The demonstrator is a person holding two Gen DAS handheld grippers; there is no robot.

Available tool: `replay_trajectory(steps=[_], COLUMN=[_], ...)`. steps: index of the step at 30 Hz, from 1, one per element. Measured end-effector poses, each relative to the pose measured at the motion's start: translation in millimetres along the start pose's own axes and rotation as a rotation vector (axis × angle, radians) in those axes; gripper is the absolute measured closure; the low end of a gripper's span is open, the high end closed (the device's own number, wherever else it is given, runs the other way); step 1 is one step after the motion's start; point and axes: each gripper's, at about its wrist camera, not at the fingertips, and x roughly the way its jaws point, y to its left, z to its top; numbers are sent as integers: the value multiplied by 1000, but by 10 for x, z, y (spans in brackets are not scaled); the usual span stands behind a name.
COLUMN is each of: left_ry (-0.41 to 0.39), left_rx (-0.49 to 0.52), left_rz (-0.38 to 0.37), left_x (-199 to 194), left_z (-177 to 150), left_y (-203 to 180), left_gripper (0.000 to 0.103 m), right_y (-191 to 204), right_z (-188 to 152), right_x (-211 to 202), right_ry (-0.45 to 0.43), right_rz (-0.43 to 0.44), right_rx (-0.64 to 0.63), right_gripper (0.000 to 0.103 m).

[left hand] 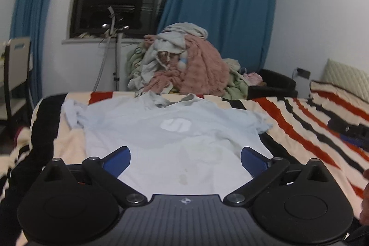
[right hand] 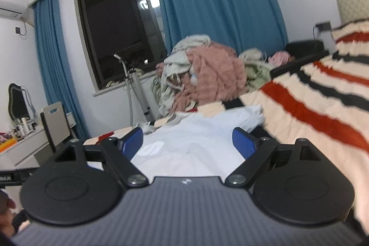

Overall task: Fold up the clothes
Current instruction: 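Release the shirt edge with the left gripper and raise both tools, then grasp a T-shirt sleeve with the right gripper and fold it across the body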

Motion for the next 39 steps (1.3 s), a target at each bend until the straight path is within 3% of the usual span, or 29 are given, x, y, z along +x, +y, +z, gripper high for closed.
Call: replay_trajectory(steps=[7, 16, 20, 26, 28, 35, 39], left_ry=[16, 35, 52, 72, 77, 95, 110], left_rx=[-62, -47, -71, -106, -116, -150, -166], left_rz=[60, 144, 178, 192, 190, 182, 160], left_x=[-21, 210, 281, 431, 494, 715, 885], left_z=[-153, -338, -390, -435, -441, -461, -471], left_y=[302, 225, 259, 306, 316, 351, 351], left_gripper=[0, 0, 0, 0, 0, 0, 0], right_y=[-57, -461, -845, -1738, -1930, -2130, -2227], right_z=[-38, 86, -7, -520, -646, -691, -609], right_x=[487, 1153, 1548, 2016, 2165, 2895, 3368], right_ry=[105, 79, 98, 77, 52, 63, 64], right_rz=[11, -70, -95, -6, 13, 65, 63], right_rx=[161, 395, 546, 958, 1036, 977, 868], right_gripper=[17, 16, 16, 17, 17, 20, 21])
